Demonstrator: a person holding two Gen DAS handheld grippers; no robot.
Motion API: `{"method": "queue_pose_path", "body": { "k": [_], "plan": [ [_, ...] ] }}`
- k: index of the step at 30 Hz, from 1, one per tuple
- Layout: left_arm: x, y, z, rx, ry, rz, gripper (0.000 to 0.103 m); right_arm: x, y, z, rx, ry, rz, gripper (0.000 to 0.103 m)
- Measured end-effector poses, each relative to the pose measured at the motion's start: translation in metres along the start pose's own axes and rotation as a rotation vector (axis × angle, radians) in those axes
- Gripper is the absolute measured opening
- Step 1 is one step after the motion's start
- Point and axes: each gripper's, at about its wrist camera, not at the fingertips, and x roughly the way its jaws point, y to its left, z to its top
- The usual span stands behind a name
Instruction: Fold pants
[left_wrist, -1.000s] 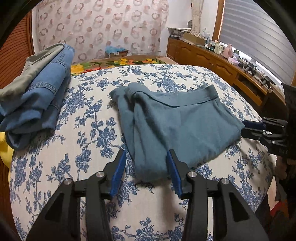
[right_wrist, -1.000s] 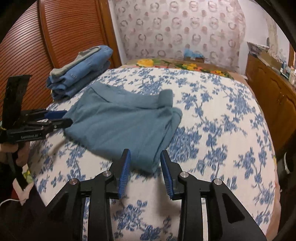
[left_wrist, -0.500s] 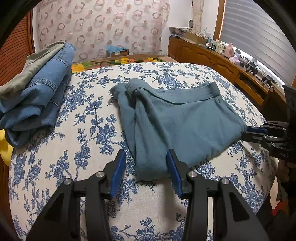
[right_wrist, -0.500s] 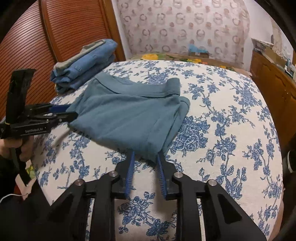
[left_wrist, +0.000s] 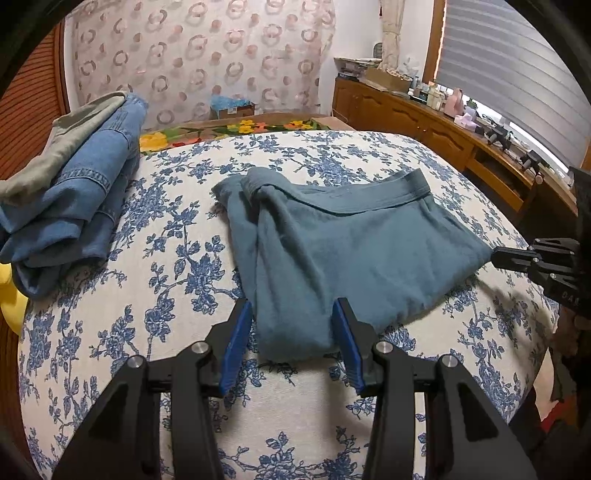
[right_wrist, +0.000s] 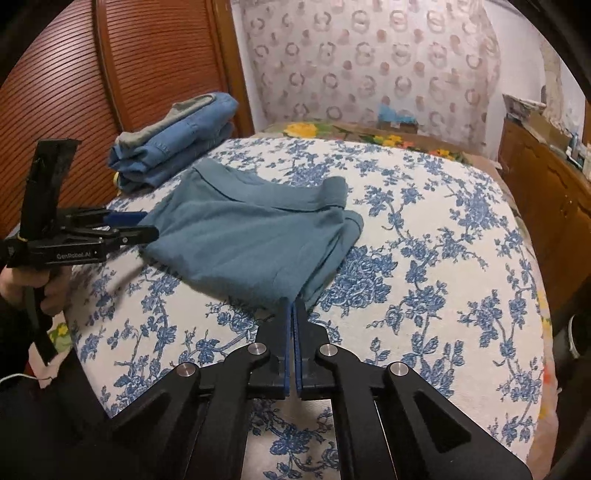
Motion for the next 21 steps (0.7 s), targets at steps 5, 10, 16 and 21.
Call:
{"method": "queue_pose_path", "body": {
  "k": [5,10,16,21],
  "plan": [
    [-0.001,0.000,0.000,-0.001,-0.002,0.004,0.044,-0.004,-0.001,-0.001,-0.010,-0.004,-0.016,0.000],
    [-0.006,0.002,0.002,-0.002,-0.012,0.002,0.044,-0.012,-0.001,-0.001,-0.028,-0.010,-0.054,0.000],
    [-0.007,0.008,0.013,-0.006,-0.029,-0.008,0.044,-0.020,-0.021,-0.002,0.014,-0.008,-0.092,0.000],
    [0.003,0.014,0.029,-0.008,-0.027,-0.009,0.044,-0.017,-0.025,0.006,0.019,-0.016,-0.080,0.000]
  ]
}}
